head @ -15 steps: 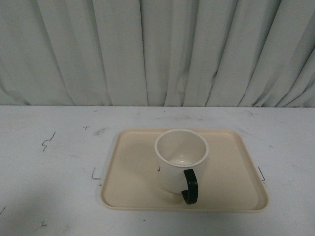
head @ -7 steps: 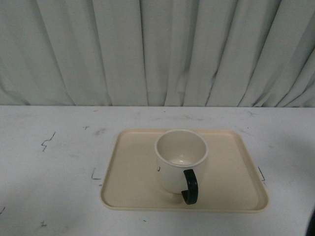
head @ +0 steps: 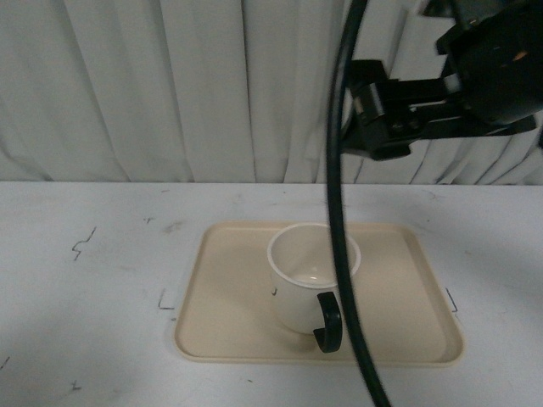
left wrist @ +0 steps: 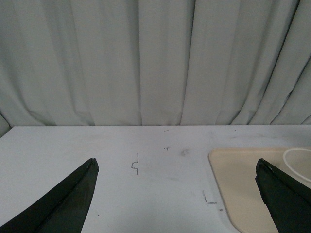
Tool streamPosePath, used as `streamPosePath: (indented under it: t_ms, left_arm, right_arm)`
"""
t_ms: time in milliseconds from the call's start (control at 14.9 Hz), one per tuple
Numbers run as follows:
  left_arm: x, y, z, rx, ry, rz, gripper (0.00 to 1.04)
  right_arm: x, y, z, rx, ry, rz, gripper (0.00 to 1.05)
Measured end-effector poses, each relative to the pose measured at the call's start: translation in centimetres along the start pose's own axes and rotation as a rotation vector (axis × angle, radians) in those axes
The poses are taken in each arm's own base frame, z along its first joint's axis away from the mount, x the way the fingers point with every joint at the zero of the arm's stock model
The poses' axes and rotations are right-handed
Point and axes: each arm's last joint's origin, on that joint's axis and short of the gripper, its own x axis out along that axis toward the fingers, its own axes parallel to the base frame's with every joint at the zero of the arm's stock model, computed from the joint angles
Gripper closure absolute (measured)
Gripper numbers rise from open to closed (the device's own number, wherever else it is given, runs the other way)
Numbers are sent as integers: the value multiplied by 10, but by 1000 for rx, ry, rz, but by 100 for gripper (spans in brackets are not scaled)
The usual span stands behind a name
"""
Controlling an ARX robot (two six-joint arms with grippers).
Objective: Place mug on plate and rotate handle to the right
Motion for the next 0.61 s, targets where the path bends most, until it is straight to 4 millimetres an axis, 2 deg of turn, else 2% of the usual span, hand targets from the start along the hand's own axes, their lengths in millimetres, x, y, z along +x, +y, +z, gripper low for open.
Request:
streamPosePath:
  t_ms: [269,538,605]
  left_arm:
    - [0,0,0,0,0,0,7]
    - [0,0,0,0,0,0,7]
    - [0,0,0,0,0,0,7]
  right_arm:
    - [33,5,-3,68,111,30,6]
    - [57,1,-21,156,185,24,6]
    - [68,-1,-33,183,202,5,6]
